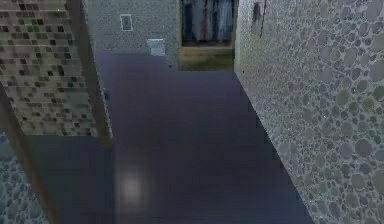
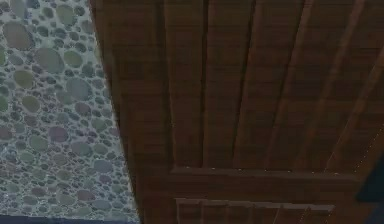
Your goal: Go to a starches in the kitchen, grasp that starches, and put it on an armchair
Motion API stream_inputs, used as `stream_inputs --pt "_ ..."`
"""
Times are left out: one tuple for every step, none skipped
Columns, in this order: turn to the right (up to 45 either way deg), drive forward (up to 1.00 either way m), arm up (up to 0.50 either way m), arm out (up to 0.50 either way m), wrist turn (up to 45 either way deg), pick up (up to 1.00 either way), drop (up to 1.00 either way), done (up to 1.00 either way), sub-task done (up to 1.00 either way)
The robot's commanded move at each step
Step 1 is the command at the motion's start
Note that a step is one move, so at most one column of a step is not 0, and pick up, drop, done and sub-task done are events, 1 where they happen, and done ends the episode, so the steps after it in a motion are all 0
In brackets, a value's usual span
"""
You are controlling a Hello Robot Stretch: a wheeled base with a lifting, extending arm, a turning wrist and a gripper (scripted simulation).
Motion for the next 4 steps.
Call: stream_inputs --pt "30.0 0.0 0.0 0.0 0.0 0.0 0.0 0.0 0.0" --pt "0.0 0.05 0.0 0.0 0.0 0.0 0.0 0.0 0.0" --pt "-24.0 0.0 0.0 0.0 0.0 0.0 0.0 0.0 0.0" --pt "0.0 0.3 0.0 0.0 0.0 0.0 0.0 0.0 0.0"
